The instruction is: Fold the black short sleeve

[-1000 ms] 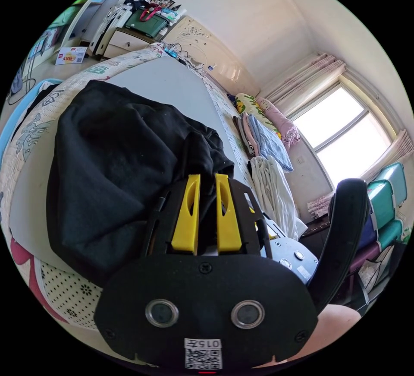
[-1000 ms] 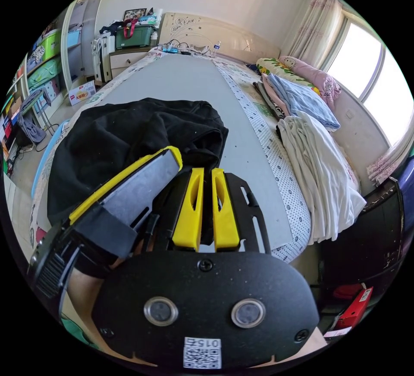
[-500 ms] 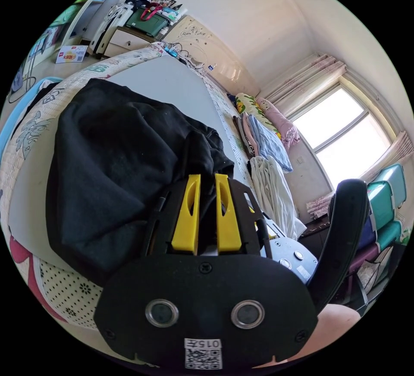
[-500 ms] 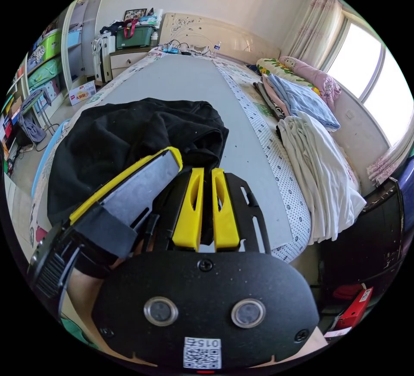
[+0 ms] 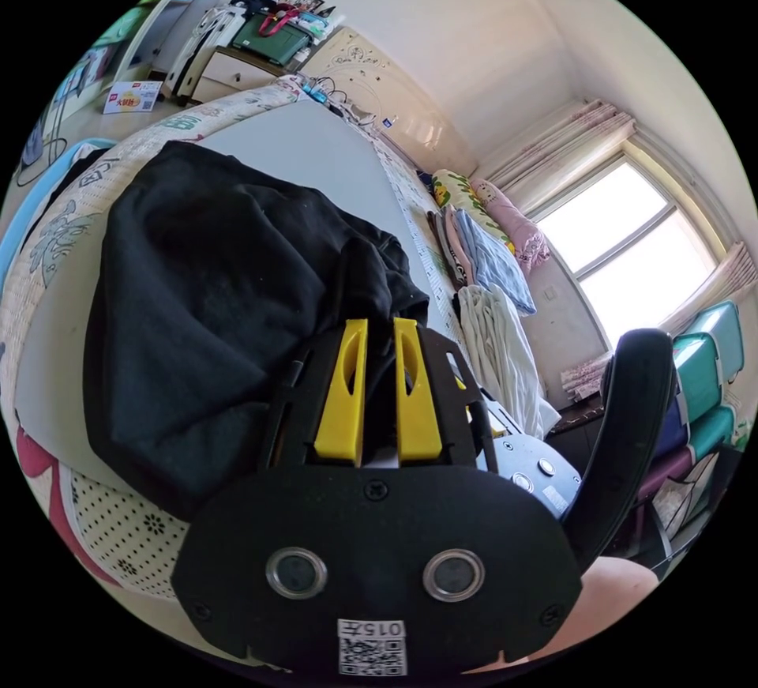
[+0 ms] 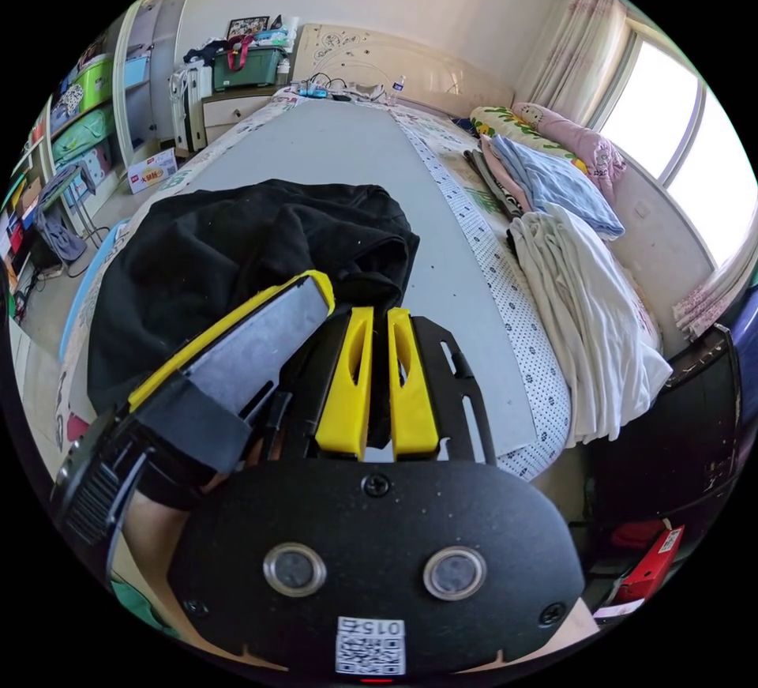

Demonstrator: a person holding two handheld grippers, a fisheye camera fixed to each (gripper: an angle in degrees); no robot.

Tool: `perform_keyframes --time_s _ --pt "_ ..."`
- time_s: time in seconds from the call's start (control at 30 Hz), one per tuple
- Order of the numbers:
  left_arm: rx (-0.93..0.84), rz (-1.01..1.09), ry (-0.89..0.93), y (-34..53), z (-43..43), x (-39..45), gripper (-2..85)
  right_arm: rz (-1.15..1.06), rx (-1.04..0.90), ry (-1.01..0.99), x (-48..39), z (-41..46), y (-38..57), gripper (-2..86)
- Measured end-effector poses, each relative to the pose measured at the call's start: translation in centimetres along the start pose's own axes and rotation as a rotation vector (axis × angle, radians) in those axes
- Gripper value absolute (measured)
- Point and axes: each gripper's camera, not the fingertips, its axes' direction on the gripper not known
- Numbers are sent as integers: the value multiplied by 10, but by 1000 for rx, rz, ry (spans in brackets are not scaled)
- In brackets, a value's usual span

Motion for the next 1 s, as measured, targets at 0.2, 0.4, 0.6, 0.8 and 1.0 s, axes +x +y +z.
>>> perform_keyframes --time_s 0.2,0.4,0.6,0.8,1.0 --pt "-11 -1 -9 -3 2 0 60 9 -5 -10 5 -2 -2 27" --pt "-20 -8 -16 -6 5 0 60 26 -10 -24 9 -5 -4 26" --pt "-21 -5 -16 -7 6 -1 60 27 -7 -23 9 -9 -4 27" --pt "-21 -3 -12 -10 7 -3 60 25 -7 -18 6 -14 -5 28" --pt "-20 -4 -9 -12 9 -5 60 25 -6 -16 2 -19 -6 28"
